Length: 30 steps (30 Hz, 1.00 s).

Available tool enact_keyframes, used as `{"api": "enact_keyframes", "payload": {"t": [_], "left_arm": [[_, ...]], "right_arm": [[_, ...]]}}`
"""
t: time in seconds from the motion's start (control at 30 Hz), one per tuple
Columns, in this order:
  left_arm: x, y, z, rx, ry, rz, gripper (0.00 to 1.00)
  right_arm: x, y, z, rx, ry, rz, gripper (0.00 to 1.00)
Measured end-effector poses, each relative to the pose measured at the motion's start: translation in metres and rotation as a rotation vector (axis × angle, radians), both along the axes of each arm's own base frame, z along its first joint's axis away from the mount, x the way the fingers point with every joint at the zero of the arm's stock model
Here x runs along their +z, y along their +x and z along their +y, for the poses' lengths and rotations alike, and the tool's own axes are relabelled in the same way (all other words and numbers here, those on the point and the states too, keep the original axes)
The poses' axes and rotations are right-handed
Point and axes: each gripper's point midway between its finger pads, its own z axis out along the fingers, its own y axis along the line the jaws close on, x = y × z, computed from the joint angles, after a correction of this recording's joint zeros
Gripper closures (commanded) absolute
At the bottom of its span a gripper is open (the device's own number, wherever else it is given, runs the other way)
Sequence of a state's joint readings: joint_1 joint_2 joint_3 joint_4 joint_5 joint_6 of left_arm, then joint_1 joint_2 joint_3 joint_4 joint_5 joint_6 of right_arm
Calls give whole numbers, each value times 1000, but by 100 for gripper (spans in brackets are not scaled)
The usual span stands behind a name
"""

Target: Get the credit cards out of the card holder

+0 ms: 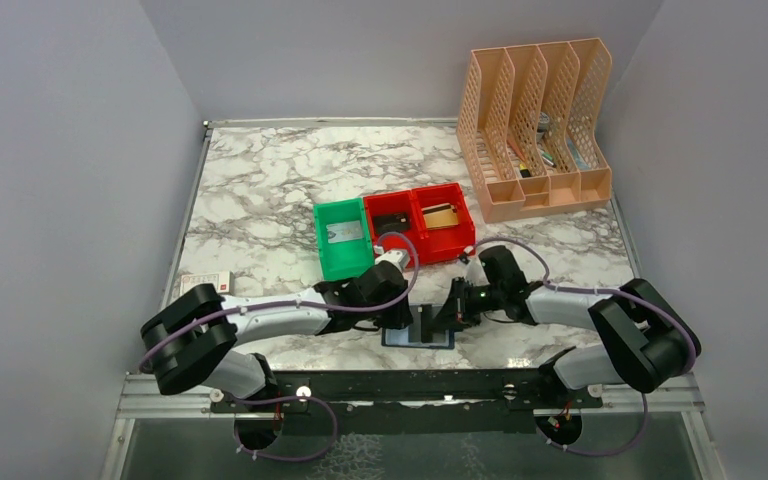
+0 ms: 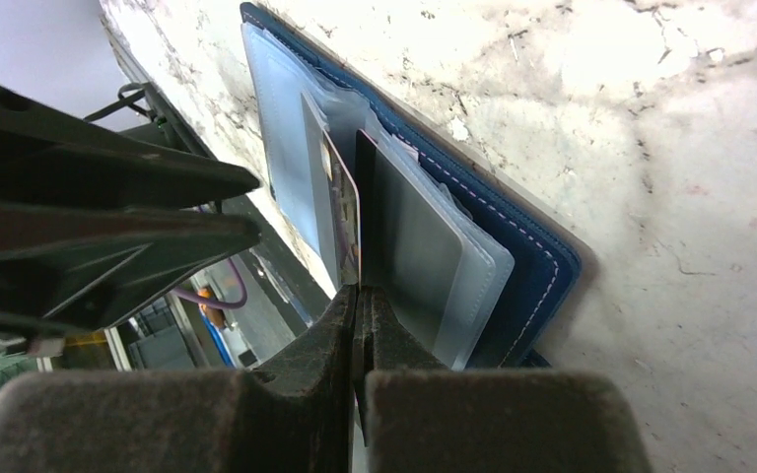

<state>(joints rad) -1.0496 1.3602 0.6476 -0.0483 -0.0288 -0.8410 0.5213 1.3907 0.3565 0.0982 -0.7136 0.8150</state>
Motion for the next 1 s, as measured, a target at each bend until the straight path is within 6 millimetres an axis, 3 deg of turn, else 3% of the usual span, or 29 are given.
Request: {"api": "enact_keyframes", "payload": {"t": [0.2,0.43,0.6,0.77,0.93,1.0], "left_arm": [[-24,-7,1,-18,53,49,85],[-30,-9,4,-19,75,62,88],[-31,-9,5,-15,79,65,88],[-31,-9,5,-15,79,65,89],[-32,-10,5,-16,83,65,89],[-32,-10,6,-15,87,65,89]], "right_arm": [[-1,-1,0,-9,9,3,94],[1,0,3,-31,40,4,75],[2,4,7,-44,70,2,73],[2,7,12,-41,104,10,79],[3,9,14,-44,121,3,97],[3,9,14,-47,120,5,99]]}}
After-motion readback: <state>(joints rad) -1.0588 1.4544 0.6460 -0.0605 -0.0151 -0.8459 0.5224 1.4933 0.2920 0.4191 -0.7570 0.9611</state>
